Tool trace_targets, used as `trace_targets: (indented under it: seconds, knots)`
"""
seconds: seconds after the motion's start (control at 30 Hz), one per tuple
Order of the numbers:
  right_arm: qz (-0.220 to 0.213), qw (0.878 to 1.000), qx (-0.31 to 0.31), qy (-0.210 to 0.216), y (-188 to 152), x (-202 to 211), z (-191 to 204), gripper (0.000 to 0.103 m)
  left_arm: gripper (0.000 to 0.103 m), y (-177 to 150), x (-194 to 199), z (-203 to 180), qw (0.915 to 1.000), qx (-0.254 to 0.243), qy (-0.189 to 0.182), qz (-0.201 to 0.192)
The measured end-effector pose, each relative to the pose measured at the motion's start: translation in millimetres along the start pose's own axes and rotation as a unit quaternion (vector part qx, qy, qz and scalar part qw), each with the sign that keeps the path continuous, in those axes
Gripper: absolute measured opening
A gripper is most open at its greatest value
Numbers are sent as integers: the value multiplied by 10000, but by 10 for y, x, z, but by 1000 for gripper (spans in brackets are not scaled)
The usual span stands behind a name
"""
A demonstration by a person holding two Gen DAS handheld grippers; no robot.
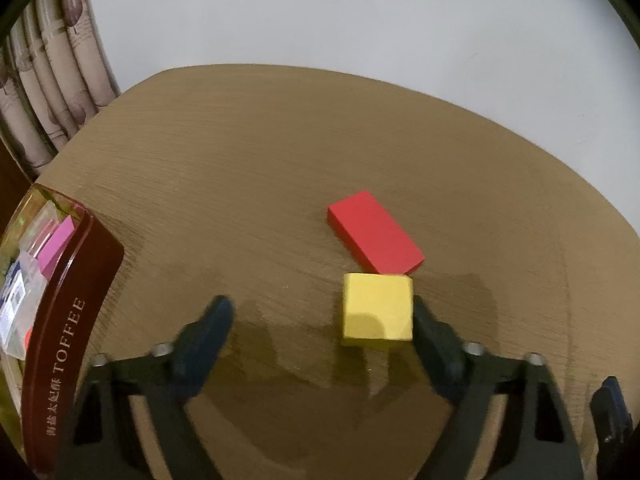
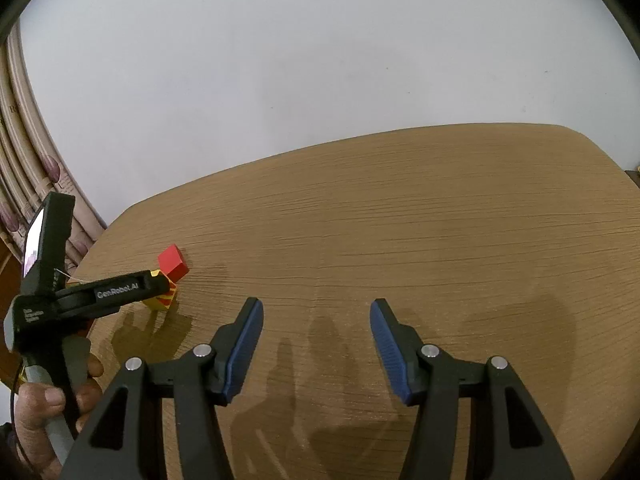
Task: Organize rigid objects
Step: 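Reach the left gripper to the yellow striped cube and grasp it, then carry the yellow striped cube into the gold tin and open the left gripper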
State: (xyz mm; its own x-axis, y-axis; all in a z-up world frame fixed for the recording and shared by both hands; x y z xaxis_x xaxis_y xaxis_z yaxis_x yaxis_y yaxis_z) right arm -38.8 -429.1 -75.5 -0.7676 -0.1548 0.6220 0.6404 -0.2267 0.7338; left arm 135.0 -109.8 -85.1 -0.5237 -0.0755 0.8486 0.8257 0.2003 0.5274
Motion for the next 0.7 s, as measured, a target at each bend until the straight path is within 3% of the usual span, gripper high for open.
trace_targets:
  seconds: [0.03,0.07,0.13,0.5,0.7]
  knots:
    - [1,10000,0,0,-1,-1,-1,57,52,-20,-29,-28,10000,-7,-16,96]
    - [3,10000,3,0,-2,-4,1,57,47,-15,-35,-24,10000,-16,-4,82]
    - [1,10000,-1,3,-4,-6,1,57,27,-3,1,-32,9999,-98,87,-32]
    - [6,10000,-68,-4,5,8,-36,57,27,-151,290,-95,9990,-408,-57,-159]
    - [12,9999,-100,-10,17,-26,-39,57,27,-216,717,-92,9978,-523,-270,-297]
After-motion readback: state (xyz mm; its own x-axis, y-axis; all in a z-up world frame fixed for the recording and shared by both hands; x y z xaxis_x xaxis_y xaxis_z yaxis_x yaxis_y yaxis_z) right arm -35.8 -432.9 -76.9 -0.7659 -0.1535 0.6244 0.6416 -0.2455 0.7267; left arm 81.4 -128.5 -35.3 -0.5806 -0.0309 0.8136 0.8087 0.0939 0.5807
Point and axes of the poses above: each gripper's, at about its wrist camera, not at the fingertips, and x roughly against the way its jaws point, z to its left, y to its top, the point moved 10 cm from there along -x, roughly the way its jaws point, and after that the axes turned 5 degrees about x, right-handed, at the moved point
